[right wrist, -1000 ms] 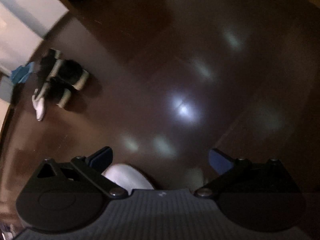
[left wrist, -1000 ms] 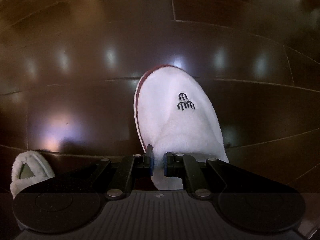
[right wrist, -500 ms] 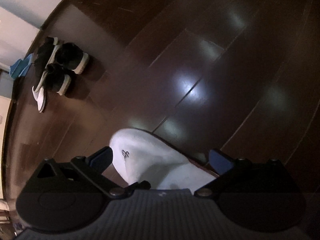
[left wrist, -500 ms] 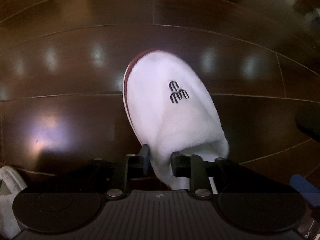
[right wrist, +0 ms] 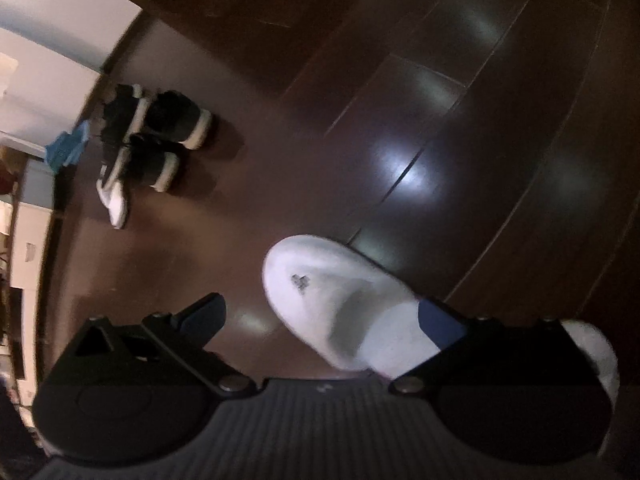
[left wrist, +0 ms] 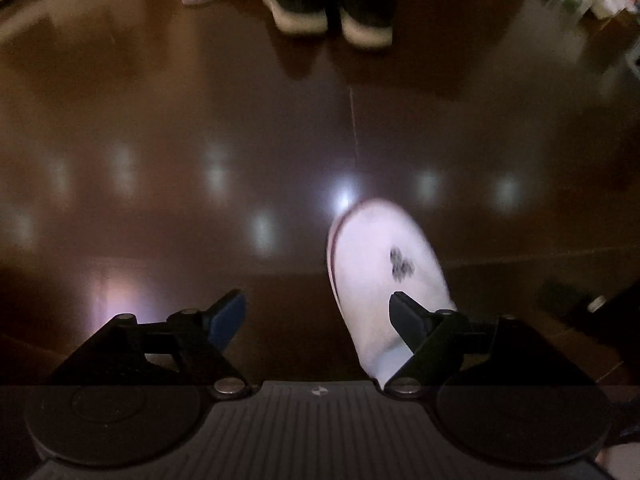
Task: Organize scattered shoes
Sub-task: 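Grasp the second white slipper with the right gripper while the left holds its slipper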
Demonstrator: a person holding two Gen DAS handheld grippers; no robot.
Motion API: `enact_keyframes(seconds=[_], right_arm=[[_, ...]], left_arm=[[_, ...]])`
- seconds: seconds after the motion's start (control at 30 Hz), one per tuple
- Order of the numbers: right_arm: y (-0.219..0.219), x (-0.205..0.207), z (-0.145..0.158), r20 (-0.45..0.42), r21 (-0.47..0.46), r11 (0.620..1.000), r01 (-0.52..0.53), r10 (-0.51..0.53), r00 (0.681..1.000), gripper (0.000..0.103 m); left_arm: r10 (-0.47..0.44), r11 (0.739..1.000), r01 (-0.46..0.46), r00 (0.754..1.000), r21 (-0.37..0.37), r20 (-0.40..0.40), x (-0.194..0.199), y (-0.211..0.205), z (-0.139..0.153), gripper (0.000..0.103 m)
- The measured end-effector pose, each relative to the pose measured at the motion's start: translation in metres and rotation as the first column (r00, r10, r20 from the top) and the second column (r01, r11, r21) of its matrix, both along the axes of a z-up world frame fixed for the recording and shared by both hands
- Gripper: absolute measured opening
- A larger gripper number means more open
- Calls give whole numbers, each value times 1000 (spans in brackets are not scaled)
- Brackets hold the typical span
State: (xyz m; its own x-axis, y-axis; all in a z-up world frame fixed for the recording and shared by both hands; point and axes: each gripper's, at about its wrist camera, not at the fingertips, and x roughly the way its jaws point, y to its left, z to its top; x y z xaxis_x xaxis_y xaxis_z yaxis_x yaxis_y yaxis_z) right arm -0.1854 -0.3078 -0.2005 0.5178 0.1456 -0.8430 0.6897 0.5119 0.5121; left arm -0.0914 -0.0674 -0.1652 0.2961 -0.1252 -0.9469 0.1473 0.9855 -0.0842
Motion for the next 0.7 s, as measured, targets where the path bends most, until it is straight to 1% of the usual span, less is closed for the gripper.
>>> enact_keyframes(seconds=[0.07,0.17,0.2,0.23,0.27,0.3,0.33,0.37,0.47,0.6,0.63,0.7], right_arm=[[6,-3,4,10,22,1000,14,-14,1000,103],[17,1,-3,5,71,993,92,-92,996,102],[21,4,-9,6,93,991,97,-98,995,101],[23,7,-13,6,98,991,86,-87,996,96],[25,10,-18,6,102,992,76,-77,997,95],[28,14,-28,-18,91,994,55,-54,998,94],[28,16,-31,-30,89,995,54,-51,998,92],[25,19,-36,-39,93,994,53,-49,998,90],[18,30,-53,-67,103,993,50,-43,997,88],[21,33,-72,-85,113,992,63,-54,995,85],[22,30,-73,-86,117,991,63,-53,995,83],[26,32,-85,-100,127,989,71,-59,993,82]], left_arm=[[2,1000,-3,999,30,42,5,5,30,87],[11,997,-16,998,81,64,17,9,62,88],[15,995,-21,998,97,63,25,10,71,88],[15,995,-22,998,102,65,31,8,73,88],[14,995,-21,998,102,66,35,6,71,89],[7,994,-14,998,106,68,40,5,72,89],[-3,993,-5,998,114,69,45,3,67,89],[-14,992,5,997,122,70,50,-1,61,89],[-10,991,6,999,135,31,60,-7,36,88],[-5,989,6,1000,148,-9,49,-2,22,89],[-1,989,5,1000,151,-24,48,-1,17,89],[3,988,4,999,156,-50,49,1,9,89]])
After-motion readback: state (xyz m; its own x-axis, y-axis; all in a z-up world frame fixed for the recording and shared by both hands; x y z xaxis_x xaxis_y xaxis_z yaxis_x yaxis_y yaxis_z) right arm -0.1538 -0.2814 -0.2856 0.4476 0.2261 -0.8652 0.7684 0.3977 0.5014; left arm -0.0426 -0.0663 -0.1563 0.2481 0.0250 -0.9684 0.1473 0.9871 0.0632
